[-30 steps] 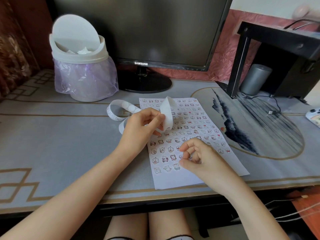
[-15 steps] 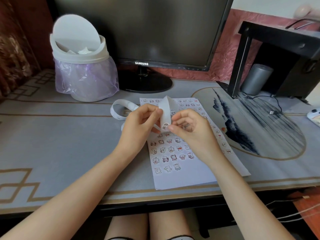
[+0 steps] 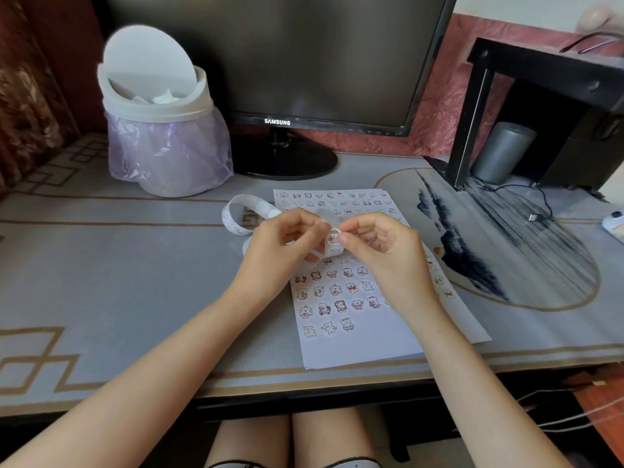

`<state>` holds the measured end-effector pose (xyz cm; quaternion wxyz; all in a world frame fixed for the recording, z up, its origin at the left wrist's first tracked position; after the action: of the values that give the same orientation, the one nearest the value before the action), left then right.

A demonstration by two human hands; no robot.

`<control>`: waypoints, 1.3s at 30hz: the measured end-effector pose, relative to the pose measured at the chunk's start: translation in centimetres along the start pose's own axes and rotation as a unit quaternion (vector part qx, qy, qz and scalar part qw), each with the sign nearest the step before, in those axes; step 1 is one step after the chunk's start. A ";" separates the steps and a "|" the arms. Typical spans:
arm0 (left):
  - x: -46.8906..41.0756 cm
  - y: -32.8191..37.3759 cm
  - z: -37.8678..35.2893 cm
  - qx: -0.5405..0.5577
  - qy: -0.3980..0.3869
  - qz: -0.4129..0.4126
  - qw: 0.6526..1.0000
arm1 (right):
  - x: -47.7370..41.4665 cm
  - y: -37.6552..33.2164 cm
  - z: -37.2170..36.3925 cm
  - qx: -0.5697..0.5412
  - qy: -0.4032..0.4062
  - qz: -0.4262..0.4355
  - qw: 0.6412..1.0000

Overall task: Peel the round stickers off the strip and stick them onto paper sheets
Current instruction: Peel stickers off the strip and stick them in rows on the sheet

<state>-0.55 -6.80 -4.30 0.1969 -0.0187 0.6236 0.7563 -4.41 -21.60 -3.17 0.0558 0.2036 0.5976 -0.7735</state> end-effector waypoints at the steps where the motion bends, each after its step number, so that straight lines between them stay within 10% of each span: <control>1: 0.0 0.0 0.0 -0.002 -0.001 -0.001 1.000 | 0.0 0.0 0.0 0.002 0.000 0.002 1.000; 39: -0.1 -0.5 0.0 -0.013 0.004 0.031 0.999 | 2.4 -1.0 2.2 0.007 -0.075 -0.066 0.995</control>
<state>-0.30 -6.70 -4.76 0.1703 -0.0050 0.6149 0.7700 -7.48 -23.00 -2.72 0.0476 0.1055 0.5986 -0.7926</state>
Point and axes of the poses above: each hand's wrist, its own x-axis away from the middle knuckle, its own z-axis out of the back of the hand, y = z × x, the point moved 3 cm from there along -x, towards the middle knuckle, and after that the axes turned 7 degrees about -x, right-handed, at the moved point
